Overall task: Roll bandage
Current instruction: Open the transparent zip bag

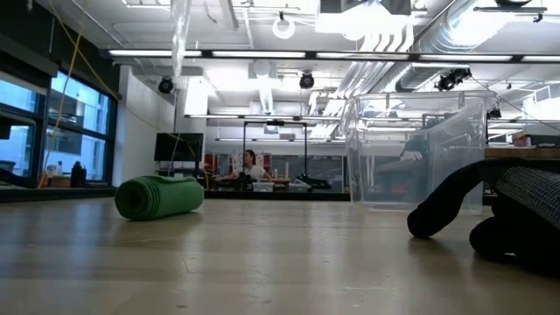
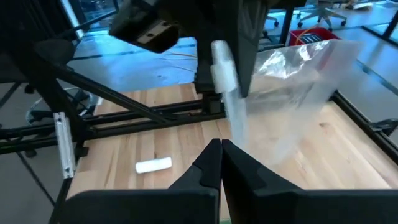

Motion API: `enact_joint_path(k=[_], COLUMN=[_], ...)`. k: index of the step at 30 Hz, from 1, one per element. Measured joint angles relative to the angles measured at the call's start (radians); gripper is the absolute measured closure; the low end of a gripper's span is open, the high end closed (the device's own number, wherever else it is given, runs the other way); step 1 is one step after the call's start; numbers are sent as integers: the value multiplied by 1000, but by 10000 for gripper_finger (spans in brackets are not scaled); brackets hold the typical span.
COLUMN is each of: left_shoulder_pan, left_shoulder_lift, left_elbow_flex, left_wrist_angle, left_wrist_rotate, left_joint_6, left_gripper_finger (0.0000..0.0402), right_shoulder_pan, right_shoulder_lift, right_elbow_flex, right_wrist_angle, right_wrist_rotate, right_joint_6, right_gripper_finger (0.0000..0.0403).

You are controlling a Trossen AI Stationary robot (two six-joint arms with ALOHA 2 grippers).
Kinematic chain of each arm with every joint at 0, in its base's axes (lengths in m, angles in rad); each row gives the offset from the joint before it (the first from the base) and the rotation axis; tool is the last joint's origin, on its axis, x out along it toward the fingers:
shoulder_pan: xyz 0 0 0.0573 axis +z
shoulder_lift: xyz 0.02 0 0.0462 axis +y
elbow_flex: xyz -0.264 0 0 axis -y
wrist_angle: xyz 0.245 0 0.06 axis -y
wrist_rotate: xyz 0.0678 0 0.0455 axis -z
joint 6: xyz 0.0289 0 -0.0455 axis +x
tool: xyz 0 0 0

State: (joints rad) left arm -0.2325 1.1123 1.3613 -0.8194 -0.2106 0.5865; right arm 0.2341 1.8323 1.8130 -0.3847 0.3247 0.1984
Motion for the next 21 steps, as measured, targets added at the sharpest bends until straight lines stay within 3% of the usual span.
enact_joint_path(k=[9, 13, 16, 21], left_shoulder_pan=[0, -7, -20, -31], left_shoulder_lift=[0, 0, 0, 0], left_elbow_flex=[44, 44, 44, 44], left_wrist_angle=[-48, -49, -49, -50], left_wrist_rotate=[-32, -34, -38, -40], left_joint_6=[-39, -44, -44, -35], left_gripper_finger=[401, 401, 401, 401], right_shoulder_pan=[-2, -6, -5, -5], right_shoulder_lift=[-8, -6, -8, -3], right_elbow_flex=[2, 2, 2, 1], right_wrist_angle=[2, 13, 15, -14], right_wrist_rotate=[12, 94, 91, 106], right_joint_6=[-24, -45, -109, -114], right_gripper_finger=[403, 399, 372, 285])
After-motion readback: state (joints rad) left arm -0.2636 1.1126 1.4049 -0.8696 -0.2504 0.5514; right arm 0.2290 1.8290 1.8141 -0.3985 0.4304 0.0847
